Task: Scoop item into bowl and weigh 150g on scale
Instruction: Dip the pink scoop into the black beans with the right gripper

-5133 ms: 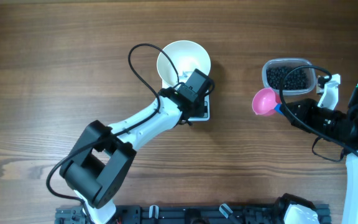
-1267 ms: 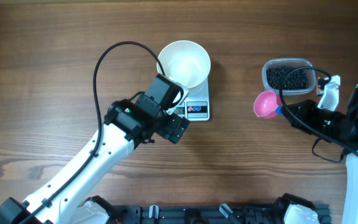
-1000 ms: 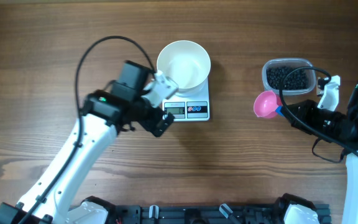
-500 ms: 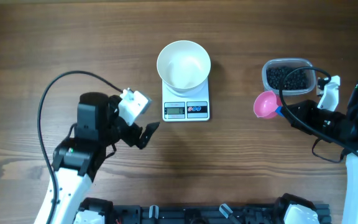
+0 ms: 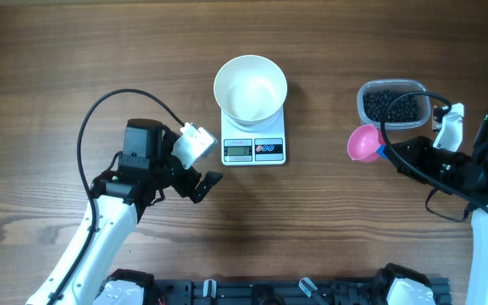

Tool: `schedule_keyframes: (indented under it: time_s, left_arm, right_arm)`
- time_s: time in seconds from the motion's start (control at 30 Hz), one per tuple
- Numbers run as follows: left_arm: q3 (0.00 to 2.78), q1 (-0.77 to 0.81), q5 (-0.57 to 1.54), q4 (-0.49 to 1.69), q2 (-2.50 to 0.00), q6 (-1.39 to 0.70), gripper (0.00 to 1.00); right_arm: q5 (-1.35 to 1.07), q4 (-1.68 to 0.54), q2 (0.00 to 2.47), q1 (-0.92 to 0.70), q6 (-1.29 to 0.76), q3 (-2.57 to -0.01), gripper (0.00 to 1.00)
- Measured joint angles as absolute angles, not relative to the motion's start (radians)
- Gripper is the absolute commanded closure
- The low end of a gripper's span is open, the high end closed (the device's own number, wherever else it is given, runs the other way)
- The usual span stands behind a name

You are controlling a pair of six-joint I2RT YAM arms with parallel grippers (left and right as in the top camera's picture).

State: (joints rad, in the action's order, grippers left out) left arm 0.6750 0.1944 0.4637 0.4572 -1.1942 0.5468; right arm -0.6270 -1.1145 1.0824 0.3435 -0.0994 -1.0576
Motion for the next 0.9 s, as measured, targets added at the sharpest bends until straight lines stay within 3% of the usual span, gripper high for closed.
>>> schedule_keyframes:
  time_s: [0.9]
  left_arm:
    - [0.675,0.194,0.466,0.458,-1.194,0.465,0.0]
  right_arm:
    - [-0.627,-1.114,1.082,0.344,-0.099,-1.058,0.96]
